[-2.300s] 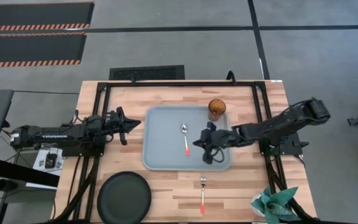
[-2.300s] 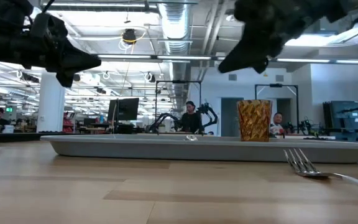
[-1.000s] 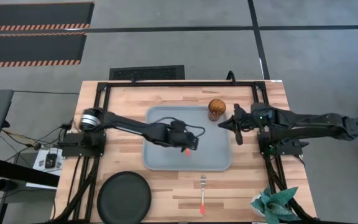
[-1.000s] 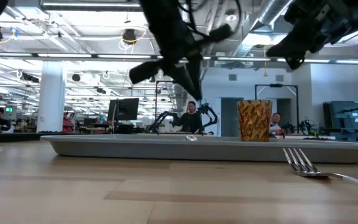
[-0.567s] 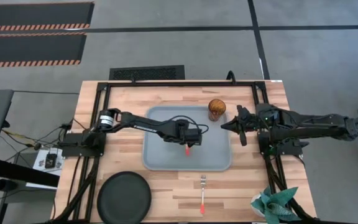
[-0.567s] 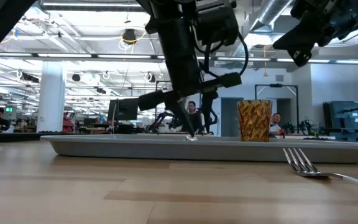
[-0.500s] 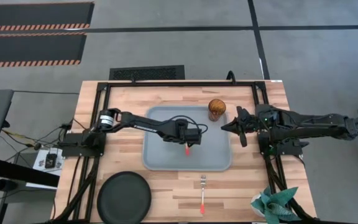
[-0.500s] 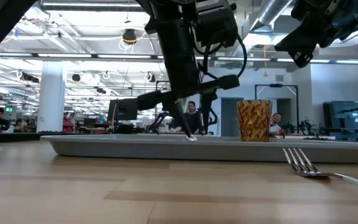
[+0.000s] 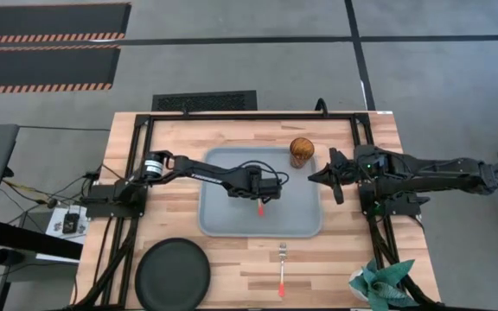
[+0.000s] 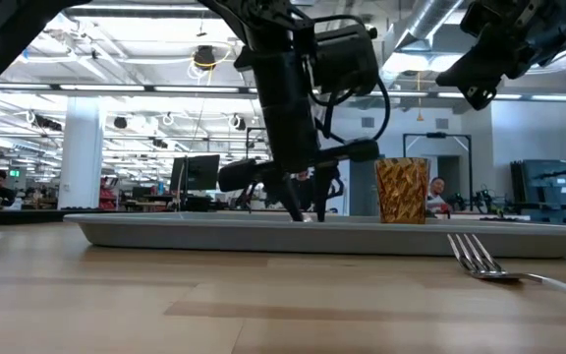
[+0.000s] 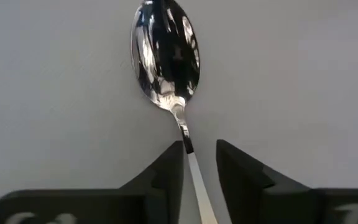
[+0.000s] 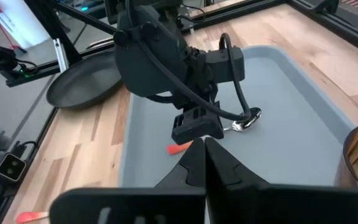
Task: Pick and place plate/cup/fork/spoon on tray
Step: Put the orange spoon on the left side of the gray serving tray, then put the orange fork on the gray serving tray to the right of the orange spoon
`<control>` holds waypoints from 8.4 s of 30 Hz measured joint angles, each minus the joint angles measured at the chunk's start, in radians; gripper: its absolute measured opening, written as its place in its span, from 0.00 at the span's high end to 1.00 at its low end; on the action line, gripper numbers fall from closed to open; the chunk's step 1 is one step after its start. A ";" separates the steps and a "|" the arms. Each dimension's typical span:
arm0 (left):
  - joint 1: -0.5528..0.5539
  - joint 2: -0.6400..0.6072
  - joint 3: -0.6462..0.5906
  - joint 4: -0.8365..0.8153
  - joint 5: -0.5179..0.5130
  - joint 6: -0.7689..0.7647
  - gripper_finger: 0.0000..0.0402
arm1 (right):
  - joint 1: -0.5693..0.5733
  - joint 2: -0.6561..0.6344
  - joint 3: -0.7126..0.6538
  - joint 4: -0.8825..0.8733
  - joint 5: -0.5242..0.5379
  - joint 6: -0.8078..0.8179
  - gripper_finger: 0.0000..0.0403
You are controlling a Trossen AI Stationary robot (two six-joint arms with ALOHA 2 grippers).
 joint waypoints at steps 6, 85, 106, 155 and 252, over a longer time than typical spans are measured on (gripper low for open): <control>0.001 0.000 0.000 -0.004 0.006 -0.001 0.95 | 0.000 0.000 0.000 -0.006 0.000 -0.026 0.98; 0.105 -0.479 -0.695 0.109 0.069 0.060 1.00 | -0.004 0.031 0.000 -0.053 0.008 -0.042 0.97; 0.107 -0.478 -0.693 0.064 0.071 0.040 1.00 | -0.004 0.031 0.000 -0.055 0.008 -0.044 0.97; 0.110 -0.516 -0.696 0.040 0.077 0.045 0.80 | -0.004 0.030 0.000 -0.055 0.008 -0.043 0.97; 0.021 -1.450 -1.391 1.018 0.241 1.014 1.00 | 0.673 1.418 0.872 -0.321 0.069 1.781 0.63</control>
